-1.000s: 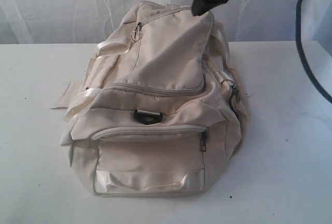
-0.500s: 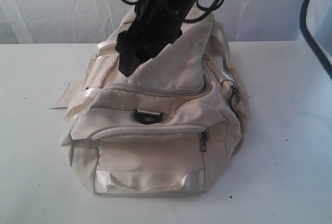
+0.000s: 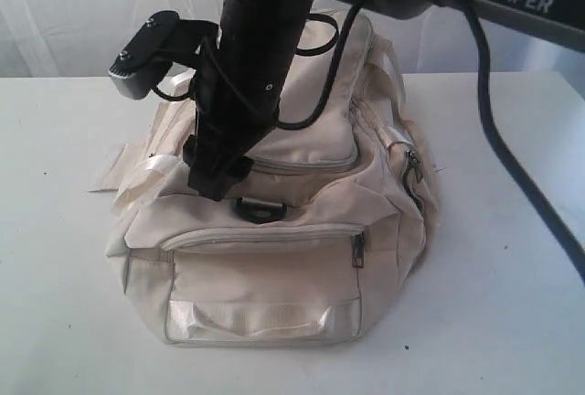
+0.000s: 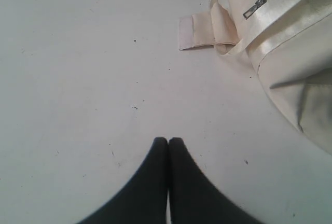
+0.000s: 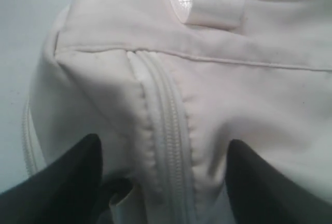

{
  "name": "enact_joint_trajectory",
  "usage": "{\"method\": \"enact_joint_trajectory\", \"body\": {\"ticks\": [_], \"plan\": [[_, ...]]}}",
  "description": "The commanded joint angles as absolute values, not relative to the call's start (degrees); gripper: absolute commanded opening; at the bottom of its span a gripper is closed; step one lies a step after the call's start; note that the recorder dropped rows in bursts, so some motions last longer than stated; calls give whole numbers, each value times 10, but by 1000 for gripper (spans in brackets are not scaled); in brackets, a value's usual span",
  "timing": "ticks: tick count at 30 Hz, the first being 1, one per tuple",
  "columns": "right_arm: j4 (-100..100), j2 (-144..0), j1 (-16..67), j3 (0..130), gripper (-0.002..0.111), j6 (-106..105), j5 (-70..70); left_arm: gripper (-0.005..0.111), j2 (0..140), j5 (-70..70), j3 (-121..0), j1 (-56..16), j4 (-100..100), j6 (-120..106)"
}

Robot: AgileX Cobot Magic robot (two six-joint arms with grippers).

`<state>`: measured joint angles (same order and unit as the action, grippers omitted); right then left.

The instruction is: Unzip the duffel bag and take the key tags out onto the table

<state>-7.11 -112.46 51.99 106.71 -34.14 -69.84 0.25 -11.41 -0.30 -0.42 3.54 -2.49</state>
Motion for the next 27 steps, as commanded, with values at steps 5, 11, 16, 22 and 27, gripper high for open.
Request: {"method": "enact_joint_trajectory", "body": {"ticks": [5, 11, 16, 22, 27], "plan": [[-60, -1115, 531, 1037, 0, -311, -700, 1, 0, -116, 0, -7, 42, -26], [-74, -1034, 531, 914, 0, -308, -700, 1, 0, -58, 0, -7, 90, 5], [-40, -930, 531, 800, 0, -258, -700, 1, 0, 59, 0, -7, 248, 176], [23, -814, 531, 672, 0, -191, -700, 1, 29, -8, -42, -7, 189, 210], [27, -741, 531, 600, 0, -163, -700, 1, 113, -13, -102, -7, 172, 203]]}}
